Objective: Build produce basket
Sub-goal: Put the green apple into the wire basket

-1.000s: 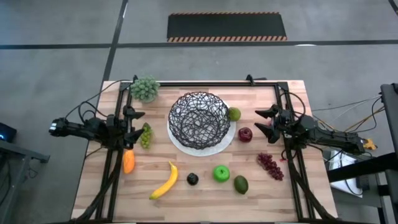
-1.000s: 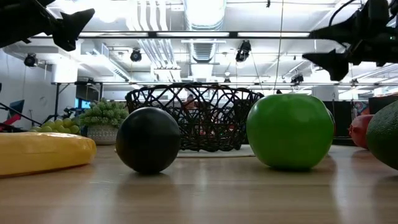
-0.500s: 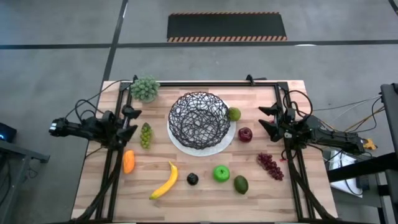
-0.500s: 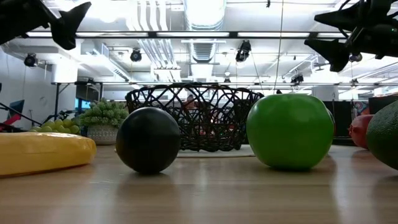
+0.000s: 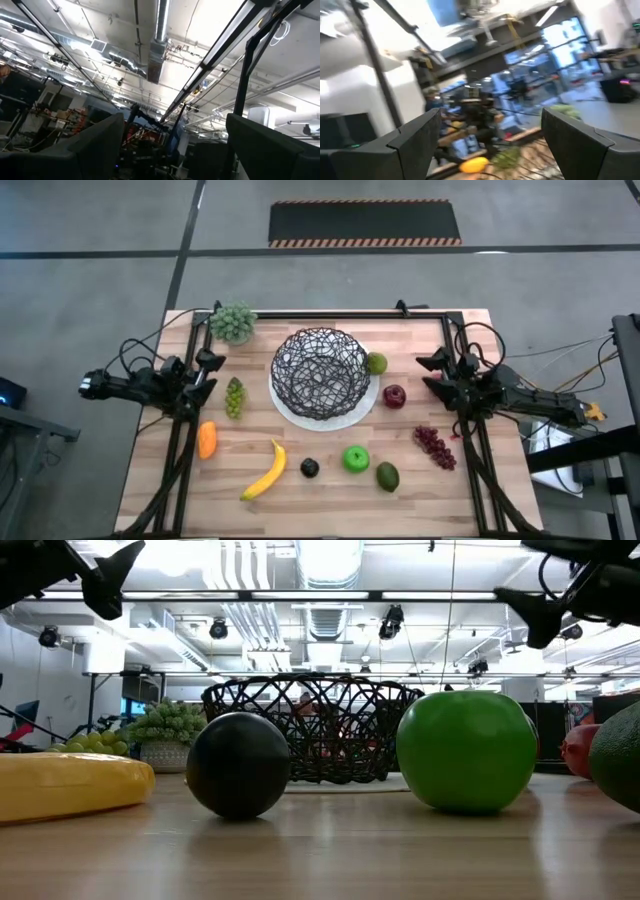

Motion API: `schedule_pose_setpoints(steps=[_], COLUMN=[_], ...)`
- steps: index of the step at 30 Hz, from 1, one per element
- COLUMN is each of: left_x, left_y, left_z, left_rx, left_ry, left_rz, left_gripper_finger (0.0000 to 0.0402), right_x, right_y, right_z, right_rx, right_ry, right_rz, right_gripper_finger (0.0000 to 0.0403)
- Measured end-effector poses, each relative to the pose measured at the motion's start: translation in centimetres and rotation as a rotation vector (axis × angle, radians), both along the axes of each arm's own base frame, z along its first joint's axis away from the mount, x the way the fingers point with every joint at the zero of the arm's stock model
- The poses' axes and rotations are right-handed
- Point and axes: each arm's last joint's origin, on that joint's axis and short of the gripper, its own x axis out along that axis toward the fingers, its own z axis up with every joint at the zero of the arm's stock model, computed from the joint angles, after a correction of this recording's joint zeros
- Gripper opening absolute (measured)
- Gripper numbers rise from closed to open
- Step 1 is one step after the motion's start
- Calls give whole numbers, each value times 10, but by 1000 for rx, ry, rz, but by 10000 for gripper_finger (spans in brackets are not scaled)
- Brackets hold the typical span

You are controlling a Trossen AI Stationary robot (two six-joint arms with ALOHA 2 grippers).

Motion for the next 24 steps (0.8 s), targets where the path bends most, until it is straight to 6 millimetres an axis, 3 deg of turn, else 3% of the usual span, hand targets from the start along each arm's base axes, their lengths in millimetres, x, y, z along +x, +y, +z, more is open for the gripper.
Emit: schedule_pose_setpoints(steps=[4, 9, 13, 19, 24], left_x=[0, 0, -1, 3, 6], left_y=[0, 0, 2, 3, 4], left_z=[0, 0, 0, -4, -6], left_rx=[2, 39, 76, -17, -68], left_ry=[1, 6, 29, 70, 95], left_rz=[1, 30, 156, 141, 160], left_gripper_finger=[334, 334, 334, 334, 334], right_x=[2, 7, 17, 58, 79], right_y=[4, 8, 12, 23, 36], right_z=[11, 38, 59, 70, 84], right_rx=[-30, -110, -183, -249, -289], right_ry=[11, 31, 70, 252, 312], right_rz=[39, 57, 75, 145, 214], right_gripper_finger=[326, 326, 326, 326, 326])
